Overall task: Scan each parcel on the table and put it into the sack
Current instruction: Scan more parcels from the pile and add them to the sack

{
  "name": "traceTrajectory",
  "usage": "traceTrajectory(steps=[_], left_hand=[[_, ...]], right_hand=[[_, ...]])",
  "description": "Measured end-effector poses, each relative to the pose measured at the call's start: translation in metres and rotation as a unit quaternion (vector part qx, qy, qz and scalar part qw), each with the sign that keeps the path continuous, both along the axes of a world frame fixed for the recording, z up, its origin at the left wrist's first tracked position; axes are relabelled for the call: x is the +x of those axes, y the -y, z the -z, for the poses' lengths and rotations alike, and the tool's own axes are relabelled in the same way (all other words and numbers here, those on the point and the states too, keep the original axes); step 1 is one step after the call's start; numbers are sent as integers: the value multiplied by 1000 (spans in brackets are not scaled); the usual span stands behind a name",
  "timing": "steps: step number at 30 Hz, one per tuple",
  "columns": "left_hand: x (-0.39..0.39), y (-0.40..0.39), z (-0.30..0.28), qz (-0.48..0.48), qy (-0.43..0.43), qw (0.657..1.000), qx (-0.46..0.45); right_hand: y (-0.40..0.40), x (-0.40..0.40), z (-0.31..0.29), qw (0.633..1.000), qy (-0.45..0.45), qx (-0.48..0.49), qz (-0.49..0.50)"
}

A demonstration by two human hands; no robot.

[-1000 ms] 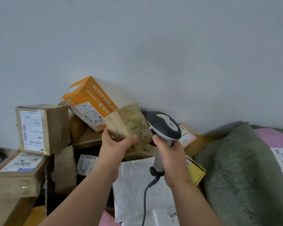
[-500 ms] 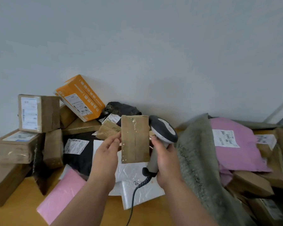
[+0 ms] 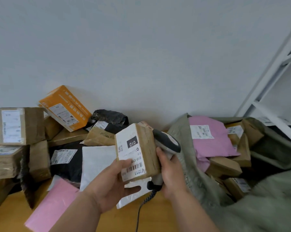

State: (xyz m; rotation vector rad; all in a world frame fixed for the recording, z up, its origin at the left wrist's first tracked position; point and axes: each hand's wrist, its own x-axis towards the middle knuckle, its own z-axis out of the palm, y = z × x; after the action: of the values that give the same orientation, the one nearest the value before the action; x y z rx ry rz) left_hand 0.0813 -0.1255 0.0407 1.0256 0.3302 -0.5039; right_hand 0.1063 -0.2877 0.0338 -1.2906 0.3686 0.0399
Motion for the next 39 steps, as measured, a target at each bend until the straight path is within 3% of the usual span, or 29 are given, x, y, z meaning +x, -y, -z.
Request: traceTrajectory(steps=[7,12,16,22,29,39], left_hand=[[-17,-37,-4,-22,7,998,-57],[-23,-65,-15,-97,56,994,9],[-26,-75,-17,-155,71,983,73],[-24,-87,-16,-206,75,971,96],[-23,-89,-17,-206,90,968,112],[-22,-87,-13,-187,97,971,114]], right_hand=[[-21,-17,4,997,-19,-74,25],[-34,-31,-4,995,-25,-94,26],[-39,-43,-19,993,2,-113,-30],[-46,-60,-35,980,19,-164,-115],[-50,-74,-41,970,17,-181,-158],[-51,-85,-41,972,3,-191,-136]])
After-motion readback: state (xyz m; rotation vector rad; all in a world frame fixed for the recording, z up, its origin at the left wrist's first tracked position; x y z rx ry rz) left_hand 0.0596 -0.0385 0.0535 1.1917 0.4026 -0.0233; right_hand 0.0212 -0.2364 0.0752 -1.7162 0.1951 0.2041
